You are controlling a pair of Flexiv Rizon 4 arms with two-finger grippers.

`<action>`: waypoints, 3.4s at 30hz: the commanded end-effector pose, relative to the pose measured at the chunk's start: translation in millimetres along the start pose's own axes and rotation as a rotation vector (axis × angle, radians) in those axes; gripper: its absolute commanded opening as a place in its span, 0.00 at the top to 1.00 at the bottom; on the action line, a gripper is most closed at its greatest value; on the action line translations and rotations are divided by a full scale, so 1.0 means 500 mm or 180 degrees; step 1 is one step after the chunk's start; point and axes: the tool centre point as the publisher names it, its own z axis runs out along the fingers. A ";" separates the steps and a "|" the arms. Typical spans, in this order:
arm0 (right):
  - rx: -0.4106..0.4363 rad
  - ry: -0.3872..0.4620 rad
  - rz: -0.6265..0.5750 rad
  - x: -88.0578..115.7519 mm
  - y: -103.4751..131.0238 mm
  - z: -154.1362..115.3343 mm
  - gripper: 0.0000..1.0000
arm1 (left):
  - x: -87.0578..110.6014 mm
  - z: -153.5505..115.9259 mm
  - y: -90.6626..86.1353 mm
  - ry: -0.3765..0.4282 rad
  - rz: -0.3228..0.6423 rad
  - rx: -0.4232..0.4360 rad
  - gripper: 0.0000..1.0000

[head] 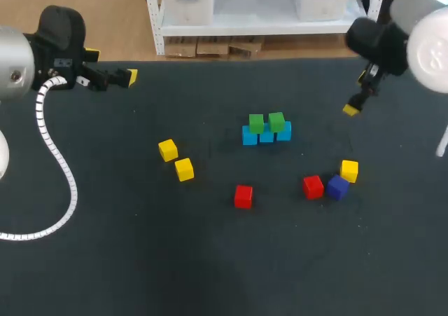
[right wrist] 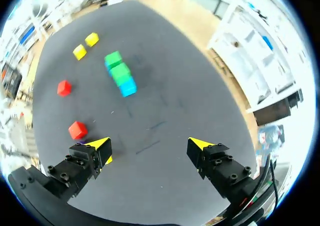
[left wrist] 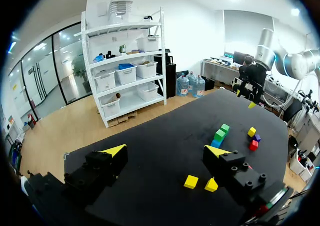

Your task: Place the blue cubes, place green cubes on the blue cubes, place the yellow cubes on the green cubes, then place the red cubes on the yellow cubes, and place purple cube on the red cubes.

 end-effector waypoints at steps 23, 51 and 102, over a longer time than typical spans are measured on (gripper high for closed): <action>0.0761 -0.0981 0.1066 0.022 -0.156 -0.101 0.00 | 0.004 -0.001 0.006 -0.0032 0.0006 0.0039 0.00; 0.0672 -0.1027 0.1109 0.017 -0.155 -0.100 0.00 | 0.004 -0.001 0.006 -0.0032 0.0006 0.0039 0.00; 0.0672 -0.1027 0.1109 0.017 -0.155 -0.100 0.00 | 0.261 0.174 -0.270 0.2365 0.1200 0.1110 0.00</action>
